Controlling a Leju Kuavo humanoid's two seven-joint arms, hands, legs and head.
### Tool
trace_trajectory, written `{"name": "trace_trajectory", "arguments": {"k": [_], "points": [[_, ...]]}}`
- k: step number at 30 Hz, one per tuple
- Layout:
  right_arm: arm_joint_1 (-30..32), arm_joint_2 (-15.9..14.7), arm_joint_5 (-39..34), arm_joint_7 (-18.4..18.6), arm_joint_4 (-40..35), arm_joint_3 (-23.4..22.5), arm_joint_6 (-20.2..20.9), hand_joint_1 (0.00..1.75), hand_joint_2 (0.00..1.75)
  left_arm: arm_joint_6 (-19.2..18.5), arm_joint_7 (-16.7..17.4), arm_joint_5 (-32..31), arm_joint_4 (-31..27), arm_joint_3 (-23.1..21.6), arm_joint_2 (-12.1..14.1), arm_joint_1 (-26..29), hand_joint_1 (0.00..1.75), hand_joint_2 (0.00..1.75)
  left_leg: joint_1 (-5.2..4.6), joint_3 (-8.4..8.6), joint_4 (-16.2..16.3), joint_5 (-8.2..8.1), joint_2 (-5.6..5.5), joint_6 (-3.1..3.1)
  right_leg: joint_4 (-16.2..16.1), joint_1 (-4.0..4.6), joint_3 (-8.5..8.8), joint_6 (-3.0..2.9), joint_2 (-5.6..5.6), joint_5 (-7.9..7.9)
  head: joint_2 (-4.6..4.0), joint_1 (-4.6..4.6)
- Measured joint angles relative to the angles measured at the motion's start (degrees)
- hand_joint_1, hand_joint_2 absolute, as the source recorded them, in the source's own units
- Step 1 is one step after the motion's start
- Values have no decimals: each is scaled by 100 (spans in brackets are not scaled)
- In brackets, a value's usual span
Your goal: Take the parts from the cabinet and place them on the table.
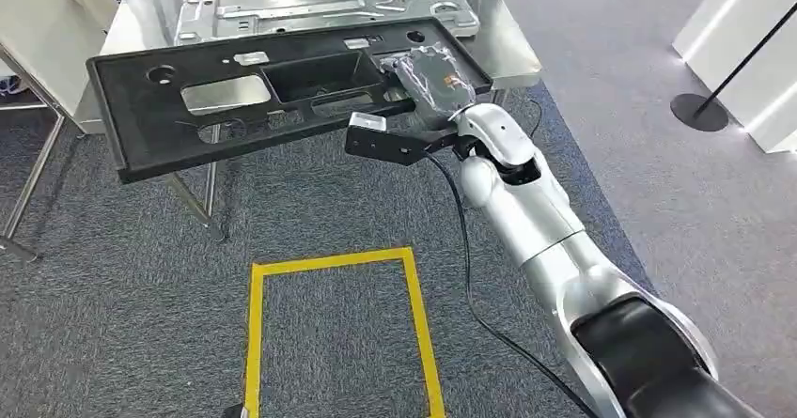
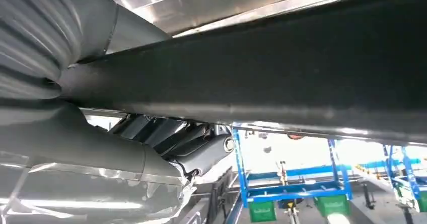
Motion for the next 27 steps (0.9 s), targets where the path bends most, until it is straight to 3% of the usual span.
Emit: {"name": "trace_trajectory", "arguments": {"k": [2, 4, 5, 6, 7, 8, 10, 11, 14, 15, 16, 17, 20, 21, 22, 23, 25, 26, 27], "points": [[-10, 0, 0, 2, -4, -7, -4, 175, 175, 2, -2, 0, -2, 0, 0, 1, 0, 175, 23, 28, -46, 26, 11, 66, 283, -14, -121, 33, -10, -238, 0, 37], [-4, 0, 0, 0, -2, -7, -2, 175, 175, 0, -2, 0, -2, 0, 0, -12, 0, 175, 13, 25, -45, 25, 15, 94, 1264, -17, -571, 73, -10, -708, 0, 41], [10, -2, 0, 0, 7, -7, -2, 175, 175, 0, 0, 0, -2, 0, 0, -8, 0, 175, 4, 26, -41, 23, 15, 97, 1736, -16, -799, 79, -10, -863, -2, 48], [17, -4, 2, 2, 20, -7, -2, 175, 175, 0, 0, 0, -2, 0, 0, -4, 0, 175, -1, 26, -37, 23, 14, 98, 1921, -16, -900, 79, -10, -868, -2, 44], [20, -7, 6, 2, 35, -7, -2, 175, 175, 0, 2, 0, -2, 0, 0, -3, 0, 175, -8, 28, -34, 22, 9, 99, 1811, -15, -864, 63, -10, -747, 0, 48], [17, -7, 13, 11, 35, -7, -2, 175, 175, 0, 2, 0, -2, 0, 0, -4, 0, 175, -14, 33, -30, 19, 4, 101, 1474, -11, -701, 34, -9, -524, 0, 46], [-11, -7, 17, 9, 35, -7, -4, 175, 175, 0, 2, 0, 0, -2, -2, -8, 0, 175, -33, 56, -28, 11, -6, 93, 301, 22, -131, -72, -9, 15, 0, 46], [-32, -7, 17, 11, 33, -7, -4, 175, 175, -2, 4, -2, 0, -2, -20, -2, 0, 175, -60, 43, -25, 4, -5, 79, 38, 55, 3, -112, -12, -13, -2, 39], [-54, -9, 17, 15, 37, -9, -4, 175, 175, -2, 4, -44, -2, -9, -20, -12, 0, 175, -43, 36, -43, 11, 5, -7, 2, 83, -17, -125, -24, 11, -2, 41], [-57, -13, 22, 33, 39, -13, -4, 175, 175, -9, 0, -48, -2, -13, -20, -15, 0, 175, -46, 48, -61, 21, 5, -35, -27, 79, -10, -157, -22, 29, -2, 46], [-61, -11, 26, 37, 39, -18, -4, 175, 175, -20, -7, -48, -2, -17, -17, -18, 0, 175, -60, 19, -41, -21, 9, -67, -107, -7, 32, -188, -36, 73, 0, 35], [-67, -11, 30, 46, 44, -20, -4, 175, 175, -33, -11, -48, -2, -17, -17, -17, 0, 175, -54, -15, 99, -135, 16, -103, -142, 4, 57, -208, -38, 86, -2, 39], [-69, -13, 33, 46, 68, -17, -4, 175, 175, -63, -11, -24, -2, -15, -17, -18, 0, 175, -16, -624, 1455, -787, 17, -175, -135, 9, 57, -232, -45, 81, -2, 22], [-55, -13, 35, 44, 81, -17, -4, 175, 175, -68, -11, 0, -2, -15, -17, -16, 0, 175, -8, -775, 1761, -854, 17, -191, -130, 9, 57, -232, -45, 80, -2, 20], [-44, -13, 35, 46, 94, -17, -4, 175, 175, -68, -11, 9, -2, -15, -17, -13, 0, 175, 0, -797, 1776, -787, 18, -201, -122, 7, 58, -233, -44, 76, -2, 20], [-39, -13, 35, 46, 94, -17, -7, 175, 175, -68, -9, 9, -2, -15, -17, -14, 0, 175, 11, -685, 1531, -601, 21, -208, -107, 3, 58, -223, -39, 65, -2, 18], [-54, -13, 35, 46, 94, -17, -4, 175, 175, -68, -11, 9, -2, -15, -15, -22, 0, 175, 36, -153, 450, -49, 27, -208, -54, -12, 67, -183, -27, 21, -2, 20], [-62, -13, 35, 46, 96, -20, -4, 175, 175, -68, -11, 4, 0, -15, -17, -26, 0, 175, 43, 26, 72, -32, 33, -192, -28, -5, 57, -150, -22, -6, -2, 22], [-76, -15, 37, 46, 96, -20, -2, 175, 175, -68, -19, -4, -2, -15, -18, -31, 0, 175, 2, 65, -13, -48, 26, -143, 13, 34, 23, -127, -11, -7, 0, 15]]}}
